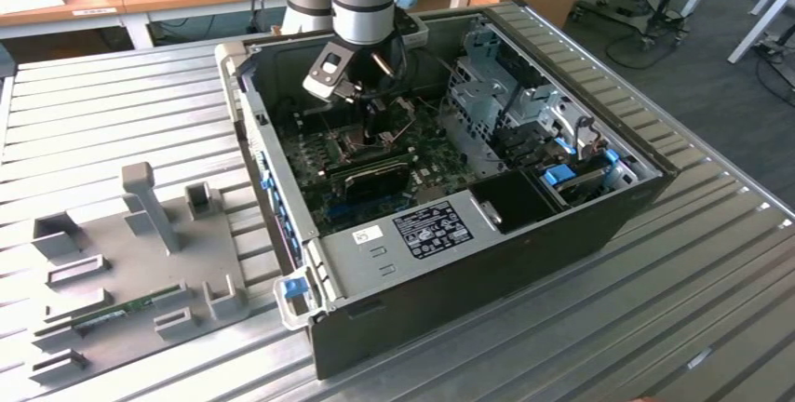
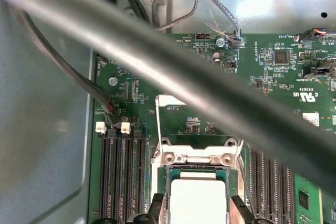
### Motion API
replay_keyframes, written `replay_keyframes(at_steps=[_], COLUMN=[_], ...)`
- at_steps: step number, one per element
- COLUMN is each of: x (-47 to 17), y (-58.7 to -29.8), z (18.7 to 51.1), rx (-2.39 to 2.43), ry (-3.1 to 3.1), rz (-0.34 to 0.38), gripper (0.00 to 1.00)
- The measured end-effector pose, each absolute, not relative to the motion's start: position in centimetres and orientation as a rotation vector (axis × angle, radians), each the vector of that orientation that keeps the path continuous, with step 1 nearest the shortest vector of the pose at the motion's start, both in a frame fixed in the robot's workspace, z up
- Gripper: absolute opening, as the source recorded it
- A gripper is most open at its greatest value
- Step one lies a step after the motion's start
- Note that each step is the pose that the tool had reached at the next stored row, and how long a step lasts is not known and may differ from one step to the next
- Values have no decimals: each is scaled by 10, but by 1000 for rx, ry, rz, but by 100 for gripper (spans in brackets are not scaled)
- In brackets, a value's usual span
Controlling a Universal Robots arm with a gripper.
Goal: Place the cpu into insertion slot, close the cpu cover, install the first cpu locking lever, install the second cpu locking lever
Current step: 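Place the cpu into insertion slot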
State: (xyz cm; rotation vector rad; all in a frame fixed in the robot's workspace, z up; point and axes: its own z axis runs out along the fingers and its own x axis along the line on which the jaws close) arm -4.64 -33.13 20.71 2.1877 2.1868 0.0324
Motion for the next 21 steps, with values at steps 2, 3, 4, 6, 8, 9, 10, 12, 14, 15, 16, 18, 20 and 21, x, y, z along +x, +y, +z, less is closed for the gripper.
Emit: replay_keyframes(at_steps=[2, 3, 4, 6, 8, 9, 10, 12, 14, 15, 16, 18, 20, 21], x=[-46, -46, -46, -46, -46, -46, -47, -47, -47, -47, -47, -47, -47, -47], y=[-331, -331, -331, -331, -331, -331, -331, -331, -331, -331, -331, -331, -331, -331], z=[207, 207, 207, 207, 207, 207, 205, 202, 199, 198, 198, 197, 197, 196], rx=[2188, 2188, 2188, 2188, 2188, 2187, 2187, 2188, 2188, 2188, 2188, 2188, 2188, 2188], ry=[2187, 2187, 2187, 2187, 2187, 2187, 2187, 2187, 2187, 2187, 2187, 2187, 2187, 2187], rz=[32, 32, 32, 32, 32, 32, 32, 32, 33, 32, 32, 32, 32, 32], gripper=[60, 60, 60, 60, 60, 60, 60, 60, 60, 60, 60, 60, 60, 60])
